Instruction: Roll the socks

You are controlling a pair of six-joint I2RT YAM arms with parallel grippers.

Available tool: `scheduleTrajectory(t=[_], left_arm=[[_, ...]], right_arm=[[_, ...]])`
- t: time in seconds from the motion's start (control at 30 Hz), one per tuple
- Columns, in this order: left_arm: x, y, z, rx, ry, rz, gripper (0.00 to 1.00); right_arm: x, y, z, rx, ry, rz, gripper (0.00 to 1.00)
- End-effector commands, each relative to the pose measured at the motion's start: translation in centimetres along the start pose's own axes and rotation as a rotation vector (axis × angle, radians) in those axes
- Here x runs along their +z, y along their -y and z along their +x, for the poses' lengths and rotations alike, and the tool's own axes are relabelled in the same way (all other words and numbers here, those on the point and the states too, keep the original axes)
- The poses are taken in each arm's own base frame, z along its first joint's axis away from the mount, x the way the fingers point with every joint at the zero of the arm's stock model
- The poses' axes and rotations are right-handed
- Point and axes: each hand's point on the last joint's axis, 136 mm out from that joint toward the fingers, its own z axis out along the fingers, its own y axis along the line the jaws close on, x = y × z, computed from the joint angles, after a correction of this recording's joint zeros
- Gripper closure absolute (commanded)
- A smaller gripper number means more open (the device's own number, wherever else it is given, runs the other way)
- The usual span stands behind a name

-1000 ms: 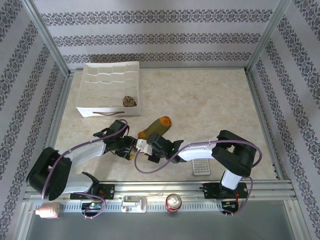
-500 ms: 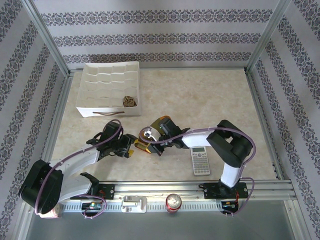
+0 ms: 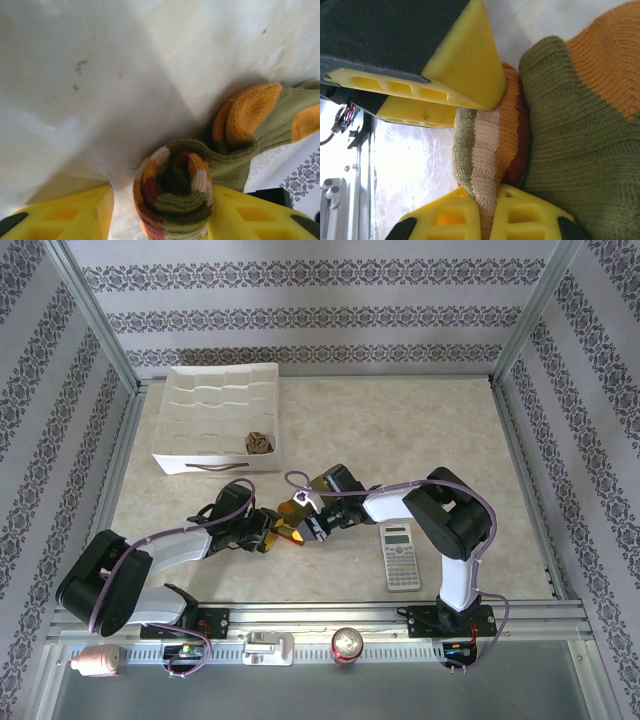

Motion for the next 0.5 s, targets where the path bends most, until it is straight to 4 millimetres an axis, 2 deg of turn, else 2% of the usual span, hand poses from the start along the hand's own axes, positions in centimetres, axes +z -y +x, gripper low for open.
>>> scheduleTrajectory(t=[0.0, 0.03, 0.1, 0.13, 0.17, 0.2, 0.3, 0.47], left_arm=[[1.4, 0.3, -0.2, 0.029, 0.012, -0.008, 0.61], [1.6, -0.6, -0.2, 0.014, 0.011, -0.047, 0.69], [1.7, -2.9, -0.1, -0.034, 0.01, -0.134, 0.93], [1.6, -4.0, 0.0, -0.058, 0.008, -0.174, 1.0], [1.2, -5.5, 0.2, -0.094, 0.004, -0.232, 1.0], [0.8, -6.6, 0.3, -0.119, 0.006, -0.274, 1.0], [-0.8, -8.5, 0.7, -0.153, 0.014, -0.378, 1.0], [-2.3, -8.8, 1.3, -0.168, 0.01, -0.449, 1.0]], right_arm=[[0.6, 3.4, 8.0, 0.275, -0.221, 0.119, 1.0], [0.6, 3.5, 7.9, 0.272, -0.219, 0.122, 1.0], [0.5, 3.3, 7.3, 0.249, -0.21, 0.126, 1.0], [0.4, 3.1, 6.9, 0.228, -0.204, 0.128, 1.0], [0.2, 2.8, 6.5, 0.189, -0.199, 0.134, 1.0], [0.1, 2.2, 6.1, 0.137, -0.195, 0.143, 0.95], [-0.8, 0.5, 4.8, -0.115, -0.165, 0.233, 0.69], [-3.8, -1.8, 2.0, -0.735, -0.018, 0.654, 0.4]])
